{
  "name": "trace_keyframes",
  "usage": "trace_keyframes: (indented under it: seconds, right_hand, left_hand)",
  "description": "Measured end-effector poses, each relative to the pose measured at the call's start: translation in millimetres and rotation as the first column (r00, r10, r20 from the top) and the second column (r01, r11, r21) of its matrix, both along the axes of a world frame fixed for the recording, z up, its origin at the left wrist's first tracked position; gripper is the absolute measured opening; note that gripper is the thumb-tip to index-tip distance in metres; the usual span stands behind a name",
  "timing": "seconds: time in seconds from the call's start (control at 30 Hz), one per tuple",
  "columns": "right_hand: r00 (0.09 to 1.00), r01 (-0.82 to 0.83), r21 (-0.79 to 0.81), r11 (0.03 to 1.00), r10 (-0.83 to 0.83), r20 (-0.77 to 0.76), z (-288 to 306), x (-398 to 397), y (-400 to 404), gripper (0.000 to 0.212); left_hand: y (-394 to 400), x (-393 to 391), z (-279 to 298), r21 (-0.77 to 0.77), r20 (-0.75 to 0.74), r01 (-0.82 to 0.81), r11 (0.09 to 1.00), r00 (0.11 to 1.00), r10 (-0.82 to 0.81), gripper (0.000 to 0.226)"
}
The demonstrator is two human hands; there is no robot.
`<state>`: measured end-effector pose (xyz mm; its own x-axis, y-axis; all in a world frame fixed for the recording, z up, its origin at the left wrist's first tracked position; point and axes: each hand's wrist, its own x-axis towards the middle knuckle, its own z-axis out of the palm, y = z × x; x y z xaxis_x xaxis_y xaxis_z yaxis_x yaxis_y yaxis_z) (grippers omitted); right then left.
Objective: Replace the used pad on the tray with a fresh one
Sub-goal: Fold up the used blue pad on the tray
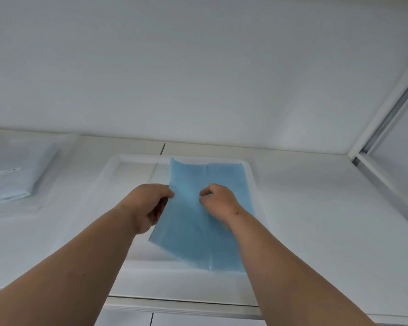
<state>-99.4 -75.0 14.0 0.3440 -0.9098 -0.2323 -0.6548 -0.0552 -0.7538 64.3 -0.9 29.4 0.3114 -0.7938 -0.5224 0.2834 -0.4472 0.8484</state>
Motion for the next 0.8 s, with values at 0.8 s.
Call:
trace_keyframes:
  seconds: [0.8]
  right_hand:
    - [0.96, 0.102, -0.029, 0.994, -0.106, -0.26, 9, -86, -19, 0.034]
  left_hand:
    - [-27, -98, -29, 0.198, 0.79, 0.423, 0.884, 0.465, -0.4, 0.051]
